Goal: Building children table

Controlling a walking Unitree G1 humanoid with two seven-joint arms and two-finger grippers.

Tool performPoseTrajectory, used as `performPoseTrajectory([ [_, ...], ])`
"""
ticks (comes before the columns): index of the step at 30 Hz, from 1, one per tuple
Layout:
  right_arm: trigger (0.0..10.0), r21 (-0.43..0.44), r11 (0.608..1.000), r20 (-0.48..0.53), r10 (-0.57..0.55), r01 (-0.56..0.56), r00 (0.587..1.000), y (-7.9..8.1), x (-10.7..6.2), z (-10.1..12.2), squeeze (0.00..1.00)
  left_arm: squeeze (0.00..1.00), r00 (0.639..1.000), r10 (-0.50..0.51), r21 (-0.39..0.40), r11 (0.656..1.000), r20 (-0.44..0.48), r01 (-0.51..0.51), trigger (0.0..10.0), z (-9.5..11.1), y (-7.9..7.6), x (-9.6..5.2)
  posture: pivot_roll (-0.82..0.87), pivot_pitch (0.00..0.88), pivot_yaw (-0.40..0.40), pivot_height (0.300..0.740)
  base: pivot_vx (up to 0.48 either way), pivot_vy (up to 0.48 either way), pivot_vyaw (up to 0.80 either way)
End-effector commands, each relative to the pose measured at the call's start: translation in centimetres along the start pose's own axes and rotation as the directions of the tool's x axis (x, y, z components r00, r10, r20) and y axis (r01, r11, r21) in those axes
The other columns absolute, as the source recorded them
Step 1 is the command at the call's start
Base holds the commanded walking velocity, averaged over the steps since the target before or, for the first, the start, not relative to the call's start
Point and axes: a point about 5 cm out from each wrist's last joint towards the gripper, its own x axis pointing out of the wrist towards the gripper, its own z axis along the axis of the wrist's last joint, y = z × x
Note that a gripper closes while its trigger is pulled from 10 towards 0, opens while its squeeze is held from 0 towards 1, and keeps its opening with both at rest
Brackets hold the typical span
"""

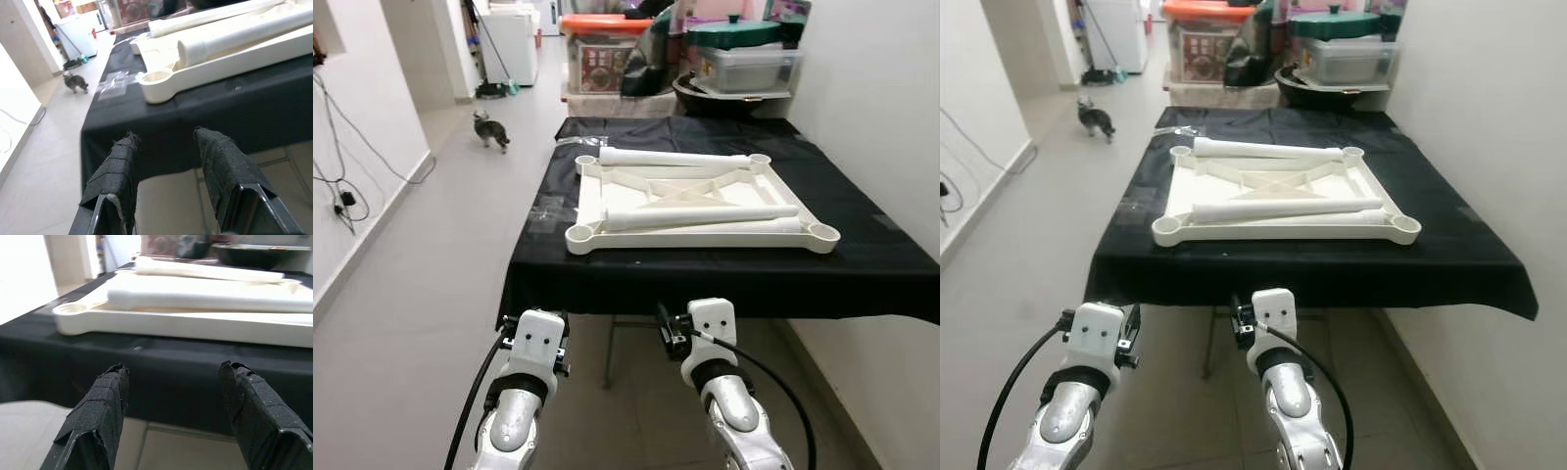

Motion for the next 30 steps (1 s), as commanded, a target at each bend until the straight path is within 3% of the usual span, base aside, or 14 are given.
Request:
performPoseTrajectory([
  [1, 10.0, 0.007, 1.0, 0.012, -0.012, 0.012, 1.0, -0.1, 0.0, 0.1, 0.0, 0.0, 1.0, -0.002, 0.005, 1.0, 0.026, 0.002, 10.0, 0.6, 0.1, 0.1, 0.09, 0.0, -0.019, 0.74, 0.315, 0.0, 0.0],
  [11, 10.0, 0.011, 0.999, 0.04, -0.038, 0.037, 0.998, -0.4, 0.2, 0.6, 0.0, 0.0, 0.999, -0.022, 0.006, 1.0, 0.027, 0.022, 10.0, 0.6, -0.4, -0.1, 0.09, 0.0, -0.013, 0.74, 0.315, 0.0, 0.0],
  [14, 10.0, 0.019, 0.995, 0.099, -0.095, 0.094, 0.991, -1.7, 0.9, 2.0, 0.0, 0.0, 0.999, -0.018, 0.005, 1.0, 0.044, 0.018, 10.0, 1.0, -0.2, 0.1, 0.09, 0.0, -0.012, 0.74, 0.315, 0.0, 0.0],
  [16, 10.0, 0.037, 0.983, 0.197, -0.186, 0.182, 0.963, -3.6, 2.0, 4.7, 0.0, 0.0, 0.996, -0.01, -0.011, 1.0, 0.087, 0.011, 10.0, 2.2, 0.2, 0.6, 0.1, 0.0, -0.015, 0.74, 0.311, 0.0, 0.0],
  [19, 10.0, 0.041, 0.981, 0.23, -0.195, 0.191, 0.953, -4.1, 2.5, 5.8, 0.0, 0.0, 0.992, 0.013, -0.019, 1.0, 0.125, -0.011, 10.0, 3.1, 0.7, 1.0, 0.1, 0.0, -0.016, 0.74, 0.104, 0.0, 0.0],
  [29, 10.0, 0.035, 0.982, 0.22, -0.19, 0.187, 0.957, -4.0, 2.5, 5.5, 0.0, 0.0, 0.991, 0.038, -0.011, 0.999, 0.131, -0.037, 10.0, 3.5, 1.8, 1.8, 0.1, 0.0, -0.016, 0.74, 0.0, 0.0, 0.0],
  [30, 10.0, 0.049, 0.984, 0.203, -0.18, 0.174, 0.962, -3.6, 2.5, 5.2, 0.0, 0.0, 0.988, 0.014, 0.027, 0.999, 0.153, -0.018, 10.0, 3.9, 2.5, 2.4, 0.1, 0.0, -0.011, 0.74, 0.0, 0.0, 0.0],
])
